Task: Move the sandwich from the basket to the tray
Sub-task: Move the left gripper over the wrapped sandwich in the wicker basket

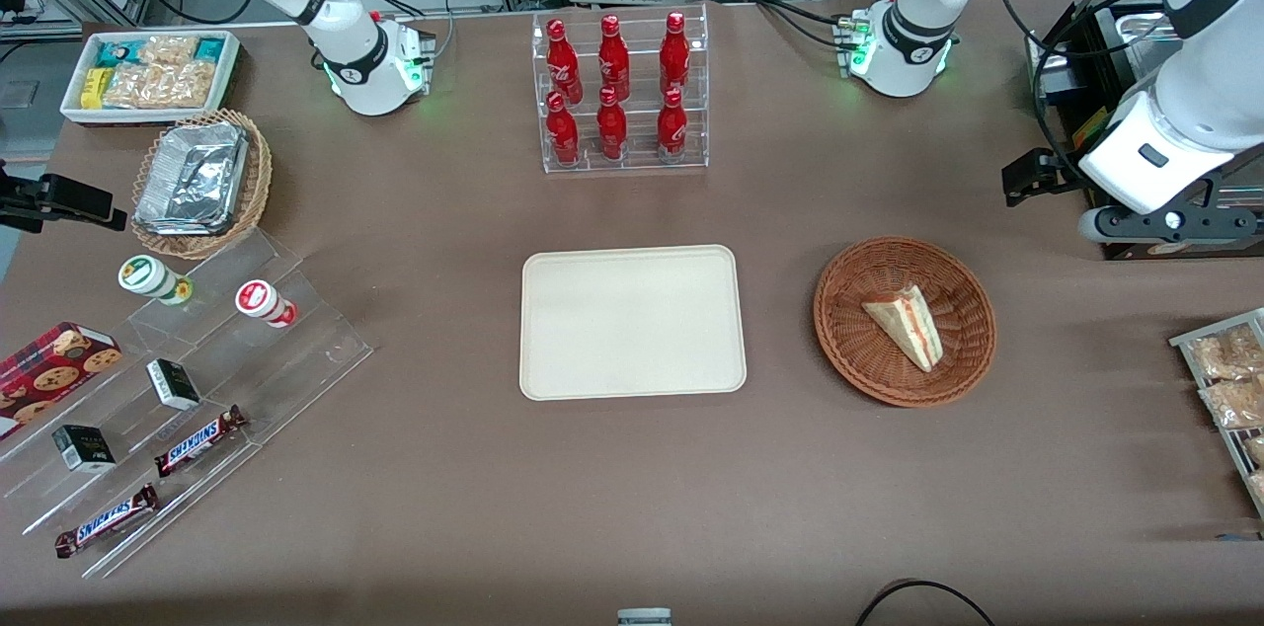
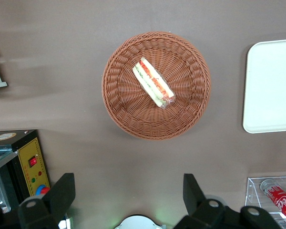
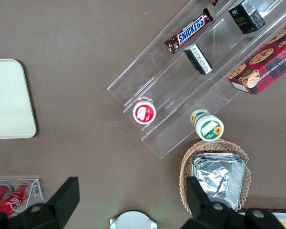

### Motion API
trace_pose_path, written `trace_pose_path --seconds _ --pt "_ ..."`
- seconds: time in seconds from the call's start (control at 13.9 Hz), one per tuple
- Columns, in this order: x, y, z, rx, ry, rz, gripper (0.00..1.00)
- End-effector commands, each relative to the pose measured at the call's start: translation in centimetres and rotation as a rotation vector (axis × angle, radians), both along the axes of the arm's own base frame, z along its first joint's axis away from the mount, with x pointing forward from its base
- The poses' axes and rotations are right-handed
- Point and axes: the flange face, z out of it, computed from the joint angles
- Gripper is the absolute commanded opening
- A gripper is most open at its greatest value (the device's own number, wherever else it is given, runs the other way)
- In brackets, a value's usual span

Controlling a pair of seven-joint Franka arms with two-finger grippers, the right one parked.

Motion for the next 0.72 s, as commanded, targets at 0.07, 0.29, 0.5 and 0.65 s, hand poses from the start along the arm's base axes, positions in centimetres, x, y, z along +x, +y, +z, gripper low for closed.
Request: trace_pose_path --seconds 0.07,0.29,0.5,0.65 --pt "0.8 -0.4 0.0 -0.036 -0.003 -0.011 1.00" --pt "2.0 -0.5 -3.3 -0.041 0.037 -0.011 1.00" --pt "2.1 -0.7 -7.9 -0.046 0.032 -0.012 1.00" --pt "1.7 -1.0 -11.5 -0.043 0.037 -0.016 1.00"
